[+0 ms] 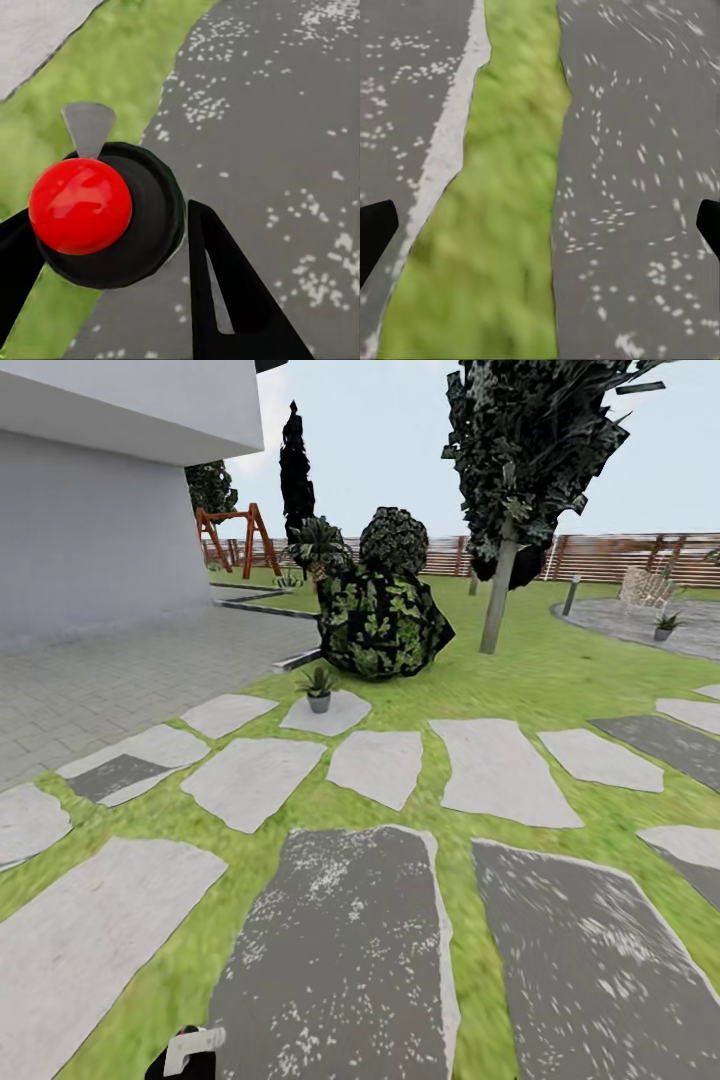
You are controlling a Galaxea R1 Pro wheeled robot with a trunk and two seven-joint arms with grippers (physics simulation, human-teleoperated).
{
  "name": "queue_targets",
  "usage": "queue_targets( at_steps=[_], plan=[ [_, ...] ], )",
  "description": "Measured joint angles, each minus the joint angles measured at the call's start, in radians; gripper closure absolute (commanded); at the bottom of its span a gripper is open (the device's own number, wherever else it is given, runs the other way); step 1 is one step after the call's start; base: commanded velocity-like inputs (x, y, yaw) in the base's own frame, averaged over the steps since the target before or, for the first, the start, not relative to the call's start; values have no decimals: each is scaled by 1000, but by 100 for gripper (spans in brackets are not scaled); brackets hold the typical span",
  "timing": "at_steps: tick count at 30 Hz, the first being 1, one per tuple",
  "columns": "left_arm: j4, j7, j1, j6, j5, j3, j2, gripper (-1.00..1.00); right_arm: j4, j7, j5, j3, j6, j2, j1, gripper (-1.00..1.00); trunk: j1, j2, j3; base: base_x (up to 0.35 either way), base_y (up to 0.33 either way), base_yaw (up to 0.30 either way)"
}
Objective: Pick up the pesticide atomizer in the garden and spray insectifuge to fully cover both potted plants in the garden.
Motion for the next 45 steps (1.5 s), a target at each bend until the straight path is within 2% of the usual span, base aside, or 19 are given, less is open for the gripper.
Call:
queue_targets(
  at_steps=[45],
  plan=[
    [2,0,0,0,0,0,0,100,0,0,0,0,1,0,0,-100,0,0,0,276,224,0]
  ],
)
